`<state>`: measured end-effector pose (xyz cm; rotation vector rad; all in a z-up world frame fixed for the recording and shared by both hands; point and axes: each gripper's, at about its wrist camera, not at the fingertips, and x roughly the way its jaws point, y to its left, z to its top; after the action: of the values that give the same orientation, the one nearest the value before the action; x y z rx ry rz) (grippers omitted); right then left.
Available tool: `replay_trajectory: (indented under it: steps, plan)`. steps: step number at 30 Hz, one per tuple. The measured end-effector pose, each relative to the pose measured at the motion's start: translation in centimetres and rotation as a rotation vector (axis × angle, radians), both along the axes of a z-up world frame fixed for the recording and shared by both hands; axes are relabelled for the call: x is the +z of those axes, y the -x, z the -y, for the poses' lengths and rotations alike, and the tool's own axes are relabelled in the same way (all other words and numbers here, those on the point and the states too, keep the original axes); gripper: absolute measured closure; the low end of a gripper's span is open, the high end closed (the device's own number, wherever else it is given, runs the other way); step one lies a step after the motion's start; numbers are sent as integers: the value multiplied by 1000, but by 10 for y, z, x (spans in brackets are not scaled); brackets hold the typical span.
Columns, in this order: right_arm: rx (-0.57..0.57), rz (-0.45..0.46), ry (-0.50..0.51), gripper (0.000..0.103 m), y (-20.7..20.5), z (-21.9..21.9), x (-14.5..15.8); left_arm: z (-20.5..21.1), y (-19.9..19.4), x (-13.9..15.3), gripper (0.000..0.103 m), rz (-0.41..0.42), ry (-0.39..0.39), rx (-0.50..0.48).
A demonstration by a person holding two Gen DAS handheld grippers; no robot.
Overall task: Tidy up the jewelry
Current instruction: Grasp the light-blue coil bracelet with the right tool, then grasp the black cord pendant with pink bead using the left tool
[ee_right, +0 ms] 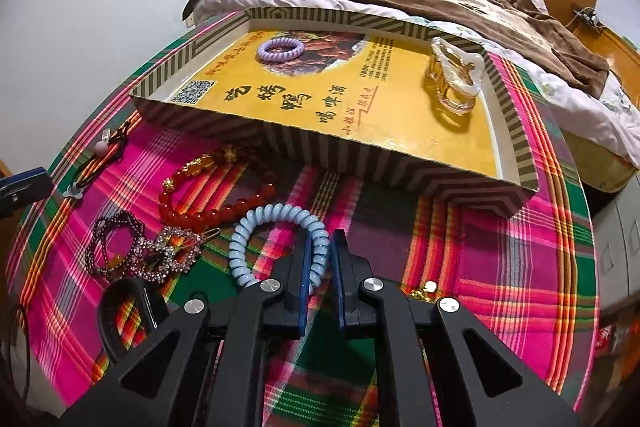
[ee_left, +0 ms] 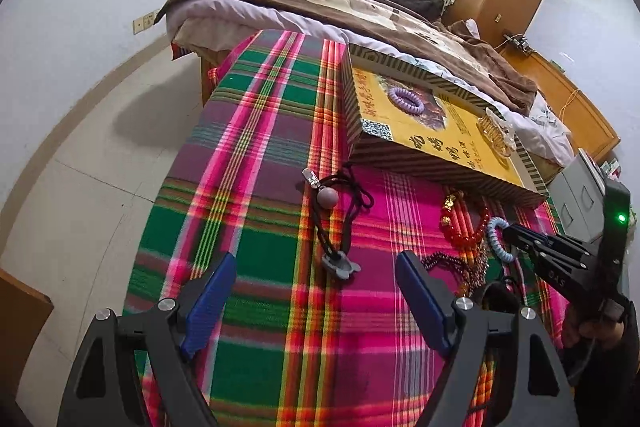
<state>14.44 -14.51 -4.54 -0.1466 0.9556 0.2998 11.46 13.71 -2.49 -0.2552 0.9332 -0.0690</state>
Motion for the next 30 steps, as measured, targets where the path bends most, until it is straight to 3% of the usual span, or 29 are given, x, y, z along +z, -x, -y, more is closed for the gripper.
replay_trajectory:
  steps: [6, 20, 21, 23, 28, 30]
  plan:
    - [-65, 44, -50, 93, 3, 17, 14, 5, -18, -9, 22, -12, -23, 1]
    - [-103, 107, -108, 93, 7, 31, 37, 32, -60, -25, 22, -20, -196, -29]
    - [-104, 108, -109, 93, 7, 31, 37, 34, -61, -26, 25, -15, -218, -29]
    - [-104, 112, -110, 93, 7, 32, 38, 35, -61, -25, 46, -2, -246, -29]
    - [-100, 113, -117, 93, 8, 32, 38, 27, -61, -21, 82, 6, -233, -6]
    - [-99, 113, -119, 93, 7, 32, 38, 24, -61, -21, 88, 7, -219, -6]
